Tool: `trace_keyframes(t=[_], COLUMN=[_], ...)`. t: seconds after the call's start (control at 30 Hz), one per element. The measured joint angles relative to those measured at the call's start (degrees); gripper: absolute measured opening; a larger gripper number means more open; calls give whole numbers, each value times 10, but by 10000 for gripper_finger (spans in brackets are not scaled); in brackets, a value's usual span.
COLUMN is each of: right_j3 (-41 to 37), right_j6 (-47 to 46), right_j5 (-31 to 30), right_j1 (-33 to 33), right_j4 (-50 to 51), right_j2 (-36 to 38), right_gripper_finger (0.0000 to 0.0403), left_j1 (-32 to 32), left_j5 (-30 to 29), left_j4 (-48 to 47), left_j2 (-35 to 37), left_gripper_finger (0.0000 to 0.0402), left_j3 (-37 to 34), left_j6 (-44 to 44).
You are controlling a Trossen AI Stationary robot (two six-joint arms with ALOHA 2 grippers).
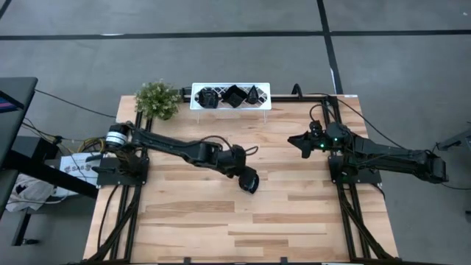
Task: Pick & Place Mini shaped plates
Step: Stack the leaf-shaped plate on top of the leaf-shaped plate on the shelf
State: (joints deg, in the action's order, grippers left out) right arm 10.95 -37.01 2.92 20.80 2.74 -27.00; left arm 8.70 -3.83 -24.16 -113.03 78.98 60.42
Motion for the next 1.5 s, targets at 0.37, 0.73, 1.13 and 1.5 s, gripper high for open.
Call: trace_keyframes(t=[0.37, 0.73, 1.13, 1.5], right_j3=[0, 0, 0, 0], right_j6=[0, 0, 0, 0], right_j5=[0, 0, 0, 0], right_j1=[0, 0, 0, 0], right_j4=[-2, -2, -2, -1], right_j2=[0, 0, 0, 0], right_gripper_finger=[98, 98, 98, 98], left_j1=[8, -15, -30, -30], left_j5=[17, -9, 8, 4], left_j4=[24, -21, 24, 64], left_j2=[-64, -71, -72, -71], left_gripper_finger=[205, 197, 195, 195], left_j3=[0, -1, -60, -79], left_j6=[78, 79, 106, 106])
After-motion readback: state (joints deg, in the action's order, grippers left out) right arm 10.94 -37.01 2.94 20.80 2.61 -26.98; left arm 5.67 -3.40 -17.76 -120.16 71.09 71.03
